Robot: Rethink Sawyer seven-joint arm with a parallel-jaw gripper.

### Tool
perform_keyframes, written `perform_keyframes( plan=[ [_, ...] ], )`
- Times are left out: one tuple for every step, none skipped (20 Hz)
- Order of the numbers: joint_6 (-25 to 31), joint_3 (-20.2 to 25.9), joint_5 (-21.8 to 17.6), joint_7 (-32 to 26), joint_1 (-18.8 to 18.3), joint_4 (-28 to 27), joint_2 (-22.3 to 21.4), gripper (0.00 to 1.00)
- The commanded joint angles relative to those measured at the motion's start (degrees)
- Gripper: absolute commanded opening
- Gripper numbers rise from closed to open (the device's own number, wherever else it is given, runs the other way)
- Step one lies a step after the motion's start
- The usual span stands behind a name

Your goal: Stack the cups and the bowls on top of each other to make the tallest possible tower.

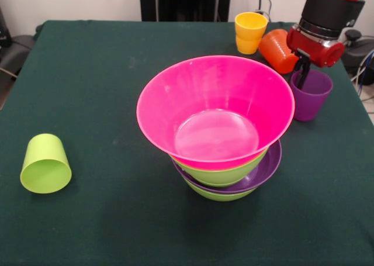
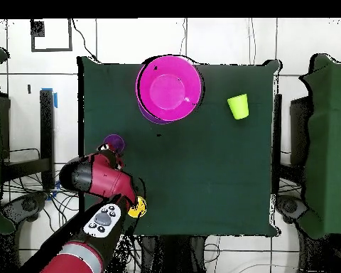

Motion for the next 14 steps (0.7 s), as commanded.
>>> perform_keyframes(
  plan=[
    [-0.05, 3.32, -3.16, 4.38, -0.46, -2.25, 1.8, 0.0],
    [-0.05, 3.39, -3.23, 4.33, -0.58, -2.16, 1.69, 0.0],
    [0.12, 3.24, -3.22, 4.33, -0.49, -2.17, 1.69, 0.0],
    [0.1, 3.45, -3.3, 4.27, -0.72, -2.06, 1.56, 0.0],
    [0.21, 3.58, -3.31, 4.23, -0.84, -2.04, 1.48, 0.0],
    [0.23, 3.67, -3.33, 4.21, -0.94, -2.04, 1.44, 0.0],
    [0.37, 3.55, -3.2, 4.32, -0.72, -2.13, 1.47, 0.0],
    [0.51, 3.43, -3.07, 4.43, -0.51, -2.21, 1.5, 0.0],
    [1.41, 2.76, -2.67, 4.79, 0.34, -2.38, 1.33, 0.0],
    [2.84, 1.67, -2.21, 5.33, 1.45, -2.55, 0.97, 0.0],
    [4.27, 0.59, -1.75, 5.87, 2.56, -2.72, 0.61, 0.0],
    [5.34, 0.09, -1.6, 6.24, 3.19, -2.62, -0.15, 0.0],
    [6.37, -0.33, -1.41, 6.7, 3.82, -2.46, -0.79, 0.0],
    [7.39, -0.76, -1.23, 7.16, 4.44, -2.29, -1.42, 0.0]
  ],
)
